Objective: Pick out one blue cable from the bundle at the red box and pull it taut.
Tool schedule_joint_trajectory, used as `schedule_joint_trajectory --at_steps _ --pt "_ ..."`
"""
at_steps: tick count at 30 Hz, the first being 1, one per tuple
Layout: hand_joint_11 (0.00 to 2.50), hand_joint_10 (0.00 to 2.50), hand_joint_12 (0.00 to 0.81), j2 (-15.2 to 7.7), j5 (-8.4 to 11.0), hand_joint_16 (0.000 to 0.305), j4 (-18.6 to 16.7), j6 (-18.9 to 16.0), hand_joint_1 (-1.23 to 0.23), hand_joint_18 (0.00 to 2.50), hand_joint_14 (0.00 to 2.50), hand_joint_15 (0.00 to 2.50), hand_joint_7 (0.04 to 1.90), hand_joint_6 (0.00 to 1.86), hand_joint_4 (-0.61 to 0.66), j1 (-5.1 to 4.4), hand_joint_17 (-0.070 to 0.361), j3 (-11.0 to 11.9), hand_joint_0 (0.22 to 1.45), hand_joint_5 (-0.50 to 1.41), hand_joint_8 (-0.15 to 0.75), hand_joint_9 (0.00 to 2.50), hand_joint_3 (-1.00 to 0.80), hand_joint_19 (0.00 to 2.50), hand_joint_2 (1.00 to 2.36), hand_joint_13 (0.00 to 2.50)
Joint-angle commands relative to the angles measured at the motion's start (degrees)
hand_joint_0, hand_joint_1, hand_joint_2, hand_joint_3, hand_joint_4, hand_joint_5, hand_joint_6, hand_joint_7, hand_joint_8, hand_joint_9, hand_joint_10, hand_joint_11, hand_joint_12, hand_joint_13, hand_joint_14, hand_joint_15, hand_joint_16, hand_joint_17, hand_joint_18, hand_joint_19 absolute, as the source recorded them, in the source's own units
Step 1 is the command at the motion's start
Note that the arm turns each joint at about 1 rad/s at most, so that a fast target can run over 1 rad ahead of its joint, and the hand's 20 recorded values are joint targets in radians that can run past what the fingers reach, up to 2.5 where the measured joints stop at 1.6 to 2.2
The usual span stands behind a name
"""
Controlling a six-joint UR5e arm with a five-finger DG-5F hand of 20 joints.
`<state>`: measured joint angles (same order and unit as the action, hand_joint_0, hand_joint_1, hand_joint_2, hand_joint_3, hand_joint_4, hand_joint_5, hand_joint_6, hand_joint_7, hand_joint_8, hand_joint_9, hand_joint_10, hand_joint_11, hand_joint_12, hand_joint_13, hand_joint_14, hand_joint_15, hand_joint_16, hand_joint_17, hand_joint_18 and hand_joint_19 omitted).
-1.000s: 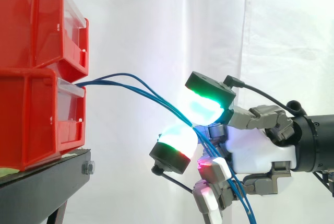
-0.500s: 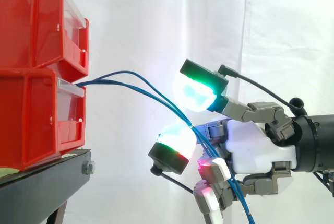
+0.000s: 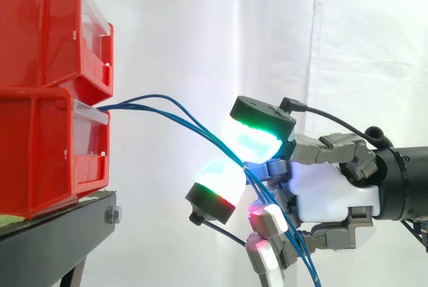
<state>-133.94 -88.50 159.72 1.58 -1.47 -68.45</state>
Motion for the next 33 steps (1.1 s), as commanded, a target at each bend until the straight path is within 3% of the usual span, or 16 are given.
schedule_joint_trajectory --at_steps 1,6,13,17,25,31,32,33 --pt "0.6 0.02 0.411 0.0 -0.01 0.051 0.0 0.0 -0.67 0.9 0.02 0.53 0.94 0.87 0.08 -0.02 0.114 0.1 0.6 -0.14 0.335 1.2 -0.26 0.51 1.02 1.08" --pt "0.6 0.02 0.42 0.1 -0.01 0.053 -0.1 0.0 -0.68 0.92 0.02 0.51 0.89 0.9 0.06 -0.11 0.119 0.0 0.6 -0.14 0.347 1.21 -0.15 0.49 1.02 1.09" --pt "0.6 0.02 0.409 0.0 -0.01 0.05 -0.1 0.0 -0.65 0.89 0.02 0.52 0.89 0.88 0.1 -0.2 0.113 0.1 0.6 -0.13 0.335 1.23 -0.34 0.51 1.01 1.09" --pt "0.61 0.02 0.41 0.0 -0.01 0.05 0.1 0.0 -0.67 0.89 0.02 0.52 0.97 0.89 0.06 -0.11 0.112 0.0 0.61 -0.13 0.335 1.2 -0.24 0.51 1.02 1.08" --pt "0.62 0.02 0.41 0.0 -0.01 0.05 0.1 0.0 -0.78 0.92 0.02 0.52 0.95 0.94 -0.02 -0.2 0.113 0.1 0.65 -0.14 0.337 1.21 -0.1 0.49 1.02 1.1" --pt "0.63 0.02 0.403 0.0 -0.01 0.049 0.1 0.0 -0.72 0.92 0.02 0.53 0.87 0.92 0.09 -0.2 0.111 0.0 0.62 -0.14 0.325 1.22 -0.32 0.52 1.01 1.1" --pt "0.62 0.02 0.405 0.0 -0.01 0.049 0.1 0.0 -0.65 0.92 0.02 0.53 0.81 0.92 0.1 -0.2 0.111 0.1 0.6 -0.13 0.332 1.23 -0.46 0.53 1.0 1.1" --pt "0.61 0.02 0.411 0.0 -0.01 0.05 0.1 0.0 -0.6 0.92 0.02 0.53 0.86 0.89 0.11 -0.2 0.112 0.1 0.6 -0.13 0.331 1.24 -0.5 0.53 1.0 1.1"
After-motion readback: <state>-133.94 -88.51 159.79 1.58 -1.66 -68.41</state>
